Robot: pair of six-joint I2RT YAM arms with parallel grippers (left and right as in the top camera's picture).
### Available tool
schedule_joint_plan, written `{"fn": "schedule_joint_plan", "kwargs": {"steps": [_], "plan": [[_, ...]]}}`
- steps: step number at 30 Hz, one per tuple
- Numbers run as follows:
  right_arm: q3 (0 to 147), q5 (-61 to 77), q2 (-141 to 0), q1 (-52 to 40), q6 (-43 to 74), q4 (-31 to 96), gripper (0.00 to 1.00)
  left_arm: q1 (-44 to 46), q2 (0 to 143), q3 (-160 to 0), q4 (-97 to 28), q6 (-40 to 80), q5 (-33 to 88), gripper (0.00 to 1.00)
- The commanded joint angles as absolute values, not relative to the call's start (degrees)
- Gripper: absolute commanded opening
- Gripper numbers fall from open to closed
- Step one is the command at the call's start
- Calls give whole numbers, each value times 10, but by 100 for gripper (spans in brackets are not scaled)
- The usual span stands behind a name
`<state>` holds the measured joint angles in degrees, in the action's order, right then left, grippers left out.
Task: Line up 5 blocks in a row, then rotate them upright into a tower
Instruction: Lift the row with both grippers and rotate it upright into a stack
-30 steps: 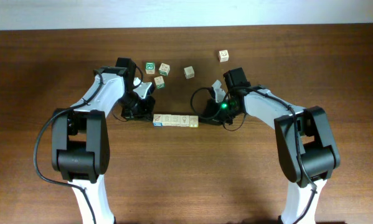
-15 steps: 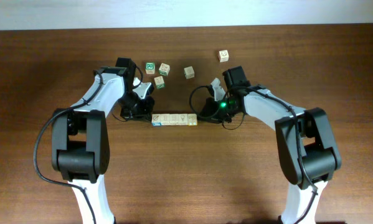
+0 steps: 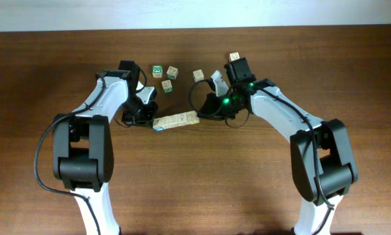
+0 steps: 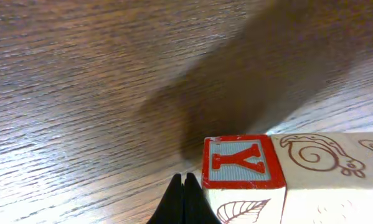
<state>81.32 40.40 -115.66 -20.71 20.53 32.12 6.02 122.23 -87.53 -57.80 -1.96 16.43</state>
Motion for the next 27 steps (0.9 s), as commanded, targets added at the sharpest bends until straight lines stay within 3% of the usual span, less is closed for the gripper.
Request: {"fn": "schedule_joint_plan", "kwargs": {"steps": [1, 27], "plan": [[837, 448, -1147, -253, 200, 320, 4, 83, 1211, -871, -577, -30, 257, 0], [852, 371, -1147, -316, 260, 284, 4, 83, 1211, -871, -588, -31, 257, 0]]}}
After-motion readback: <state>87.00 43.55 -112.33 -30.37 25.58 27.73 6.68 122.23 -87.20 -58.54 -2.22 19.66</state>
